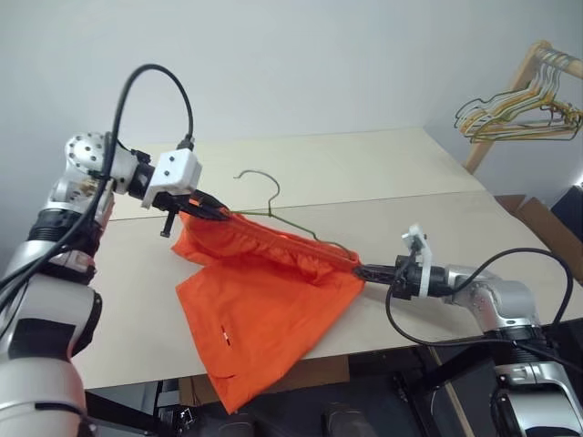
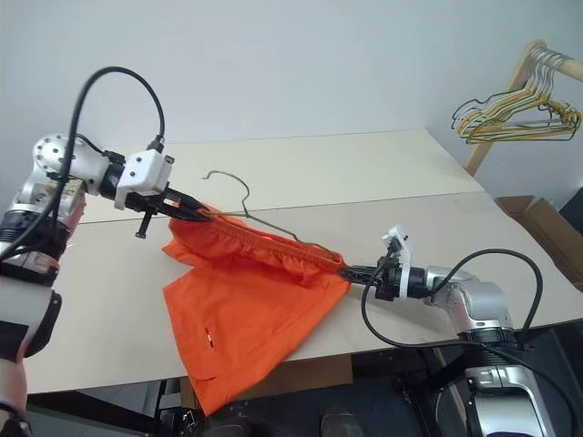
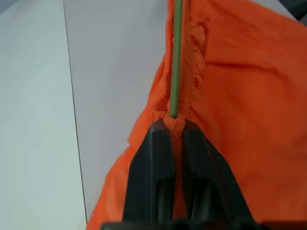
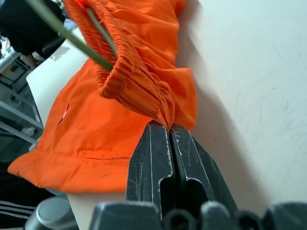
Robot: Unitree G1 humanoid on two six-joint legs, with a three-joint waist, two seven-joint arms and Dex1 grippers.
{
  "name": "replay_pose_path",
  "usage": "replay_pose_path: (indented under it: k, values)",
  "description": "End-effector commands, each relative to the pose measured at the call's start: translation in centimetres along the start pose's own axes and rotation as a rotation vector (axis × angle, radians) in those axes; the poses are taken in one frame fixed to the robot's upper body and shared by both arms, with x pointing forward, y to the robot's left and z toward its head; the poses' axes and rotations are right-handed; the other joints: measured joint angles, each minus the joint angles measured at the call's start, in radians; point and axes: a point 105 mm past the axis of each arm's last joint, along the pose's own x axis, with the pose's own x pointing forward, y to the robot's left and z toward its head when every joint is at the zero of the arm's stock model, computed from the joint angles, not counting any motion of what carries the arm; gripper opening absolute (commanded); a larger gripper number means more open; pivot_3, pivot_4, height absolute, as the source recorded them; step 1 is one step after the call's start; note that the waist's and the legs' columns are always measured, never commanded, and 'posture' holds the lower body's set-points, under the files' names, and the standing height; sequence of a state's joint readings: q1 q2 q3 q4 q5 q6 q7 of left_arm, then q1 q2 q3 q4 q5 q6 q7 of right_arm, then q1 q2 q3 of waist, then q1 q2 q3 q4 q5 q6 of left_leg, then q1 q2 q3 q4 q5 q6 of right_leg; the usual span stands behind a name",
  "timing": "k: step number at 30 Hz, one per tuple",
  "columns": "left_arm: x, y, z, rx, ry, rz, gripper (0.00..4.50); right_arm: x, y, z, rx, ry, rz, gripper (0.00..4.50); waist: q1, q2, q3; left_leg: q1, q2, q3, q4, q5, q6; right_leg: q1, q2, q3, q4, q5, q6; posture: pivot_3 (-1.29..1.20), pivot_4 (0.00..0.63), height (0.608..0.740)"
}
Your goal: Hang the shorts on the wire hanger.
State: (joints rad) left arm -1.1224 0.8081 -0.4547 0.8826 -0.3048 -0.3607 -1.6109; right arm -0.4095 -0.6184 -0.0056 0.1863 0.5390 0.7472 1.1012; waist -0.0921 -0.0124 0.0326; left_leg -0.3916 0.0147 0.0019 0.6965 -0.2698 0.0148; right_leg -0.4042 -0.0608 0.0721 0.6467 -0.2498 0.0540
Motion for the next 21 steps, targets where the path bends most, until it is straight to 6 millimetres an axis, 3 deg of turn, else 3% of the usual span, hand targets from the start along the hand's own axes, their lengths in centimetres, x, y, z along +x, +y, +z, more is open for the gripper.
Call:
replay_pose_path:
  k: [1, 6, 12, 21]
  values:
    - [-1.5, 0.7, 0.3, 0.038, 0.028, 0.048, 0.0, -1.6, -0.2, 1.4, -0.198, 0.031, -0.077, 0.03, 0.0, 0.0, 0.0, 0.0, 0.0, 0.0, 0.0, 0.0, 0.0, 0.0, 0.0, 0.0, 0.0, 0.0, 0.0, -0.07, 0.0, 0.74]
    - [-0.7, 0.8, 0.4, 0.09, 0.064, 0.03, 0.0, -2.2, 0.5, 1.9, -0.525, 0.199, -0.108, 0.03, -0.001, 0.0, 0.0, 0.0, 0.0, 0.0, 0.0, 0.0, 0.0, 0.0, 0.0, 0.0, 0.0, 0.0, 0.0, -0.08, 0.0, 0.74]
    - [0.2, 1.4, 1.4, 0.163, 0.114, 0.024, 0.0, -3.5, 0.9, 4.4, -0.76, 0.374, -0.121, 0.03, -0.001, 0.0, 0.0, 0.0, 0.0, 0.001, 0.0, 0.0, 0.0, 0.0, 0.0, 0.001, 0.0, 0.0, 0.0, -0.08, 0.0, 0.74]
    - [1.2, 1.9, 2.2, 0.241, 0.182, 0.05, 0.0, -2.5, 3.9, 8.5, -0.948, 0.476, -0.045, 0.03, -0.004, 0.0, 0.0, 0.001, 0.0, 0.001, 0.0, 0.0, 0.0, -0.001, 0.0, 0.0, 0.0, 0.0, 0.0, -0.08, 0.0, 0.74]
